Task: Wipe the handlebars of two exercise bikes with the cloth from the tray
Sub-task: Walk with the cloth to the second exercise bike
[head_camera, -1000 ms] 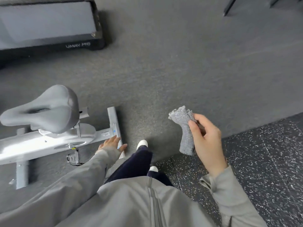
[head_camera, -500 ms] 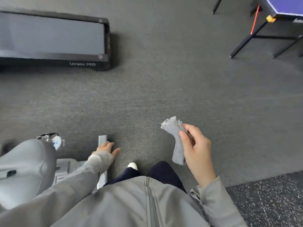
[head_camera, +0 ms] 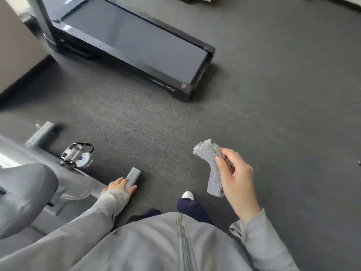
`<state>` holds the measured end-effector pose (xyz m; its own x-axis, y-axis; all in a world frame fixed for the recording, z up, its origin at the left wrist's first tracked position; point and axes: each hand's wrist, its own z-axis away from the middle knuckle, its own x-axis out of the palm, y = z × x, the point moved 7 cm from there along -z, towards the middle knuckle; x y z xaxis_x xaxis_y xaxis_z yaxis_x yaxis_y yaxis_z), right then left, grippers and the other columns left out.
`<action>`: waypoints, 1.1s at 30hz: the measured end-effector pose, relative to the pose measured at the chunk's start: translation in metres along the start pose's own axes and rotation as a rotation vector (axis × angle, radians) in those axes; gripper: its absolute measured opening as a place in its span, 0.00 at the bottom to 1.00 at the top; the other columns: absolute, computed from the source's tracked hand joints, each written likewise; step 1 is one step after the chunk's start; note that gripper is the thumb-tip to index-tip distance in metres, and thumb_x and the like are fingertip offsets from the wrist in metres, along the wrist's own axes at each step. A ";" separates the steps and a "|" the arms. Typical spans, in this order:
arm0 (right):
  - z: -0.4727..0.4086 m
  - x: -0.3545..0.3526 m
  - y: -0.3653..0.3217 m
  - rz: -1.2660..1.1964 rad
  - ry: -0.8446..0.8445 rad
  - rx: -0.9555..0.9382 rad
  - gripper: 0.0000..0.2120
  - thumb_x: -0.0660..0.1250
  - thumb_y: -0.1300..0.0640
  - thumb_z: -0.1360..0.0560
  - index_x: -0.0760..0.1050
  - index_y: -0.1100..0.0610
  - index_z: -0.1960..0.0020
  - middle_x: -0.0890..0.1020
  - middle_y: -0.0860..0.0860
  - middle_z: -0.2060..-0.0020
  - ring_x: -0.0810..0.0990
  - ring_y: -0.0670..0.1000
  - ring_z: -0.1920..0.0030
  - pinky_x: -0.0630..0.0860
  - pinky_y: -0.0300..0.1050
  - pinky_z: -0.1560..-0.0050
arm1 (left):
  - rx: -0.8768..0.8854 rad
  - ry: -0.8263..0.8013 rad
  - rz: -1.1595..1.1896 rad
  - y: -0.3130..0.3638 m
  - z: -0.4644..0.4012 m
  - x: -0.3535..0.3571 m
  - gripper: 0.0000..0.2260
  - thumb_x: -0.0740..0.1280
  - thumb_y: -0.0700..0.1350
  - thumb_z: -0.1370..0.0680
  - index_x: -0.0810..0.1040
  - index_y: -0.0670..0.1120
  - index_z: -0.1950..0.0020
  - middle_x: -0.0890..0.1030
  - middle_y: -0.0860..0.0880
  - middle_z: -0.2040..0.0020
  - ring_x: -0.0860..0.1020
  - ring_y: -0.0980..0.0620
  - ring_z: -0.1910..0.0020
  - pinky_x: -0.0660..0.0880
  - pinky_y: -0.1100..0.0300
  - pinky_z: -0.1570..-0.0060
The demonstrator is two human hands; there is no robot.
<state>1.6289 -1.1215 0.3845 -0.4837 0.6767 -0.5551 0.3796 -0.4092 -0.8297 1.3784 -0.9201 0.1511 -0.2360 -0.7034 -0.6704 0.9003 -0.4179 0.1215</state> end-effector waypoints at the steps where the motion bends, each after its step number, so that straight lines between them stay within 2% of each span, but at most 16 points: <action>1: -0.018 -0.003 0.004 -0.003 -0.042 -0.010 0.08 0.64 0.64 0.23 0.79 0.57 0.47 0.81 0.52 0.56 0.80 0.51 0.55 0.74 0.42 0.53 | -0.021 0.017 0.026 0.010 -0.001 -0.002 0.26 0.54 0.60 0.22 0.60 0.50 0.27 0.58 0.50 0.24 0.57 0.49 0.26 0.55 0.51 0.27; 5: -0.087 -0.007 0.011 0.006 -0.176 -0.051 0.08 0.63 0.62 0.23 0.78 0.57 0.46 0.82 0.54 0.55 0.80 0.52 0.54 0.76 0.46 0.52 | -0.087 0.081 0.134 0.040 -0.005 -0.018 0.25 0.54 0.60 0.21 0.59 0.51 0.27 0.57 0.51 0.24 0.57 0.49 0.26 0.55 0.52 0.27; 9: -0.136 0.011 0.006 -0.019 -0.289 -0.081 0.09 0.62 0.57 0.22 0.78 0.56 0.46 0.82 0.52 0.56 0.80 0.51 0.56 0.74 0.43 0.53 | -0.191 0.114 0.212 0.040 -0.012 -0.029 0.26 0.54 0.60 0.22 0.59 0.51 0.27 0.56 0.52 0.23 0.57 0.49 0.26 0.54 0.53 0.27; 13: -0.177 0.051 -0.004 0.001 -0.413 -0.131 0.09 0.62 0.61 0.22 0.78 0.57 0.45 0.82 0.53 0.55 0.80 0.51 0.56 0.76 0.45 0.53 | -0.263 0.096 0.258 0.034 -0.033 -0.038 0.26 0.53 0.61 0.22 0.58 0.52 0.27 0.57 0.52 0.24 0.56 0.50 0.25 0.53 0.52 0.27; 18: -0.244 0.099 -0.024 -0.012 -0.451 -0.147 0.09 0.63 0.61 0.23 0.78 0.57 0.45 0.82 0.54 0.56 0.80 0.52 0.58 0.76 0.47 0.54 | -0.331 0.051 0.295 0.023 -0.085 -0.070 0.27 0.53 0.61 0.22 0.58 0.51 0.26 0.56 0.52 0.23 0.55 0.50 0.25 0.52 0.52 0.26; 23: -0.322 0.141 -0.065 -0.012 -0.454 -0.202 0.09 0.63 0.61 0.22 0.78 0.56 0.45 0.82 0.53 0.54 0.81 0.51 0.54 0.78 0.51 0.51 | -0.324 0.100 0.352 0.016 -0.141 -0.144 0.27 0.53 0.62 0.22 0.58 0.50 0.26 0.56 0.51 0.23 0.55 0.50 0.25 0.53 0.52 0.26; 26: -0.359 0.172 -0.093 -0.019 -0.482 -0.255 0.09 0.62 0.62 0.22 0.78 0.58 0.45 0.82 0.54 0.54 0.80 0.51 0.54 0.77 0.48 0.52 | -0.345 0.139 0.415 0.001 -0.161 -0.189 0.27 0.53 0.61 0.22 0.59 0.50 0.26 0.56 0.50 0.23 0.55 0.49 0.25 0.53 0.50 0.26; 29: -0.383 0.207 -0.123 -0.060 -0.563 -0.289 0.09 0.62 0.62 0.22 0.78 0.58 0.44 0.83 0.54 0.53 0.80 0.49 0.55 0.76 0.43 0.53 | -0.393 0.192 0.478 -0.015 -0.169 -0.214 0.27 0.53 0.61 0.22 0.60 0.50 0.27 0.58 0.50 0.24 0.56 0.48 0.25 0.54 0.50 0.26; 33: -0.408 0.267 -0.158 -0.082 -0.722 -0.350 0.09 0.62 0.62 0.22 0.78 0.57 0.45 0.82 0.53 0.55 0.81 0.51 0.56 0.76 0.44 0.53 | -0.507 0.189 0.587 -0.037 -0.173 -0.218 0.26 0.53 0.60 0.22 0.60 0.50 0.27 0.57 0.50 0.24 0.56 0.49 0.25 0.53 0.51 0.26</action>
<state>1.7619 -0.6264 0.3919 -0.8654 0.0850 -0.4938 0.4882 -0.0788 -0.8692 1.4602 -0.6514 0.1662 0.3529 -0.5994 -0.7184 0.9259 0.3344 0.1759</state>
